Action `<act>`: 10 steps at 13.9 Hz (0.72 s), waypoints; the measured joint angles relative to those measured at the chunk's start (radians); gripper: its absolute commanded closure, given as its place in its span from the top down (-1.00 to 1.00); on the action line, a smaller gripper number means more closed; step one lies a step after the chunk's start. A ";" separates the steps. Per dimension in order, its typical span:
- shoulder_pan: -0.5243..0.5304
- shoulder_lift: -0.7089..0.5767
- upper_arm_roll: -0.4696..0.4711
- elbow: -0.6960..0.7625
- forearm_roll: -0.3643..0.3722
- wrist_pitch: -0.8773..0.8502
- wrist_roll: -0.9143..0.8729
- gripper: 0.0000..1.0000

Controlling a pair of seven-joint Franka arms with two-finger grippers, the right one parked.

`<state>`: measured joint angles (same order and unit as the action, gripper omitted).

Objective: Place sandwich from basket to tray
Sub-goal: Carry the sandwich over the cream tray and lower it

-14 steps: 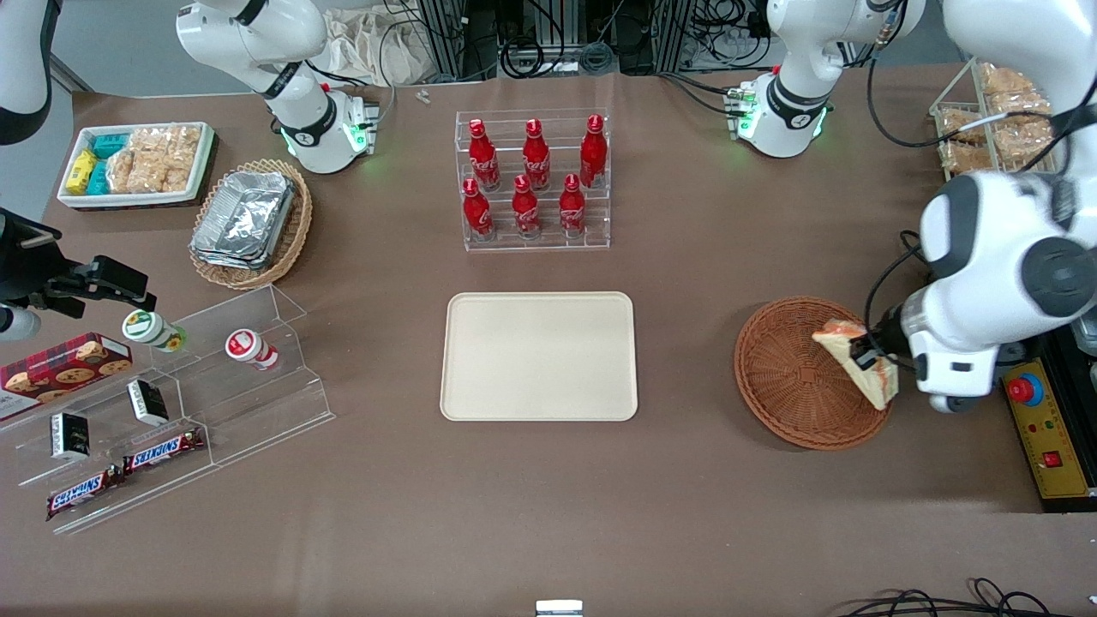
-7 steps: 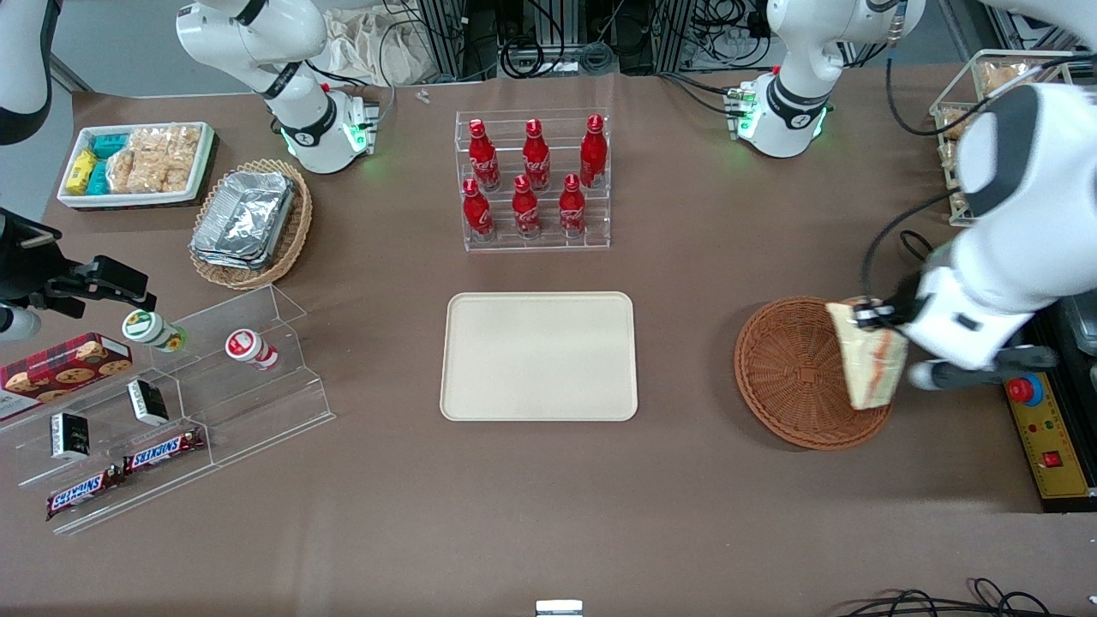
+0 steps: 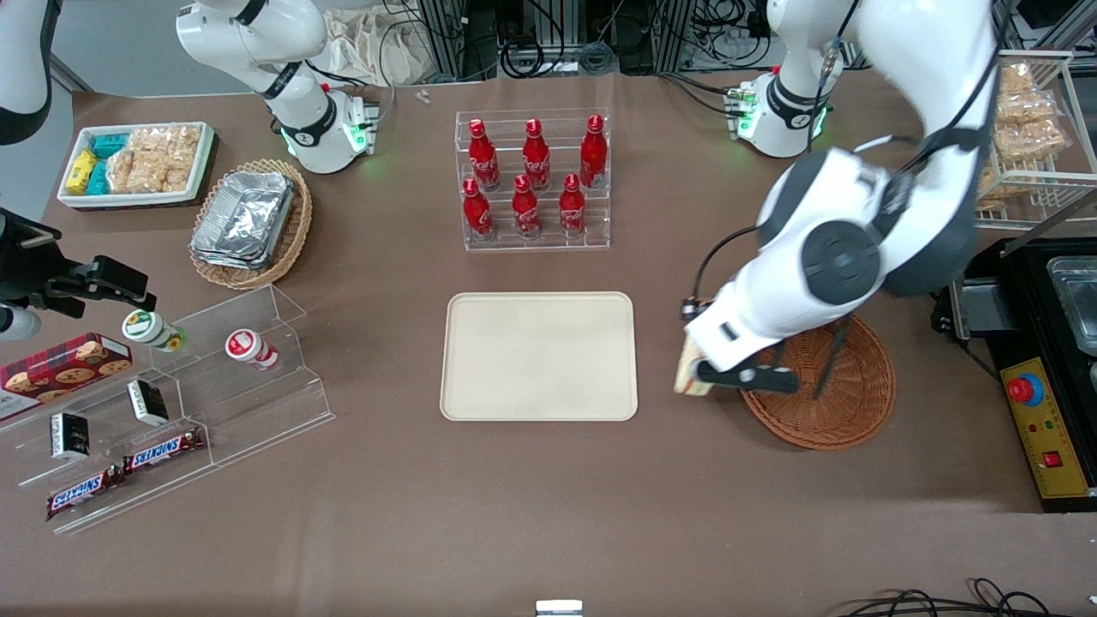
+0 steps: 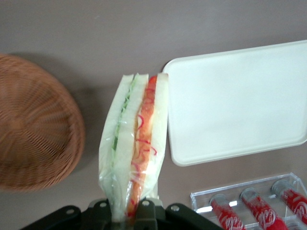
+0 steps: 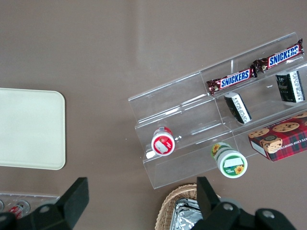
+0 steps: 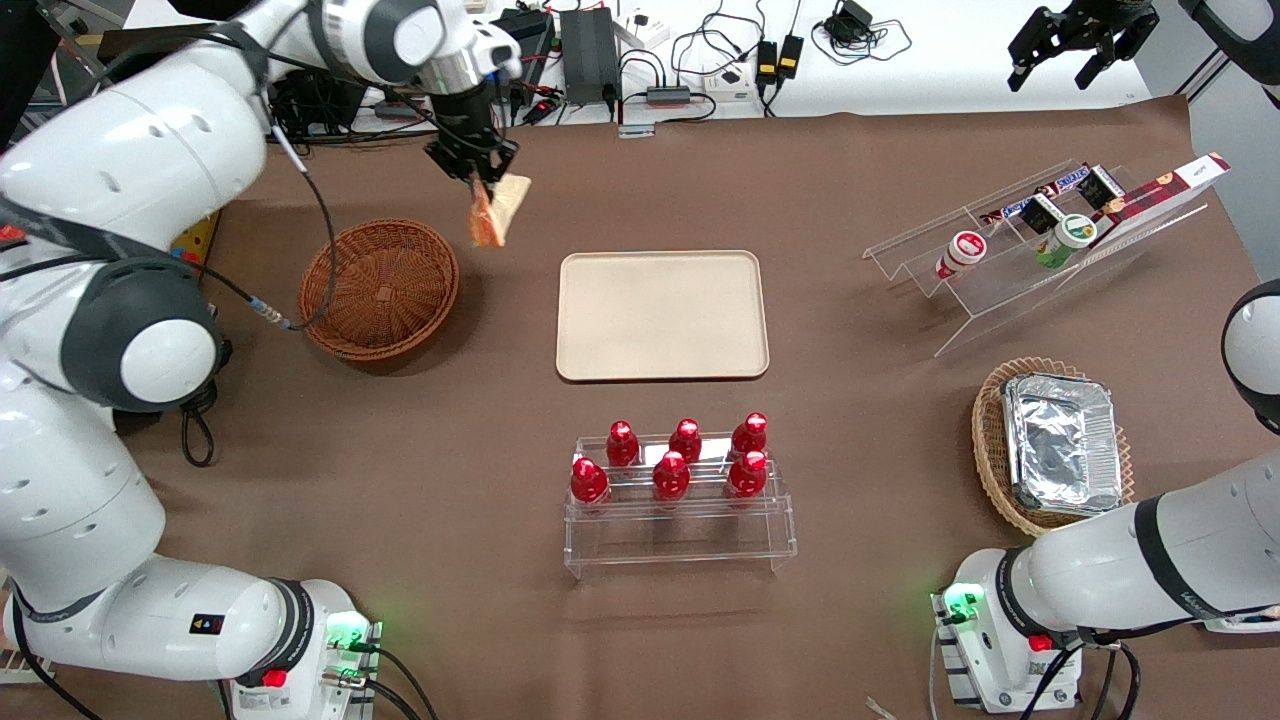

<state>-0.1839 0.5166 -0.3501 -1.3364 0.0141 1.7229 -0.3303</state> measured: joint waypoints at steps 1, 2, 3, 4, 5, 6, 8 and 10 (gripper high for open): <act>-0.026 0.042 0.000 0.005 0.003 0.043 -0.011 -1.00; -0.052 0.085 -0.001 0.007 0.013 0.092 -0.041 -1.00; -0.080 0.128 -0.002 0.008 0.030 0.142 -0.082 -1.00; -0.107 0.171 -0.002 0.009 0.051 0.191 -0.129 -1.00; -0.135 0.213 -0.002 0.010 0.072 0.238 -0.178 -1.00; -0.160 0.252 -0.003 0.011 0.093 0.280 -0.225 -1.00; -0.194 0.312 -0.003 0.014 0.137 0.324 -0.297 -1.00; -0.204 0.345 -0.003 0.021 0.167 0.327 -0.348 -1.00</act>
<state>-0.3875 0.8620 -0.3526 -1.3154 0.1813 2.0504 -0.6780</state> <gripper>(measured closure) 0.841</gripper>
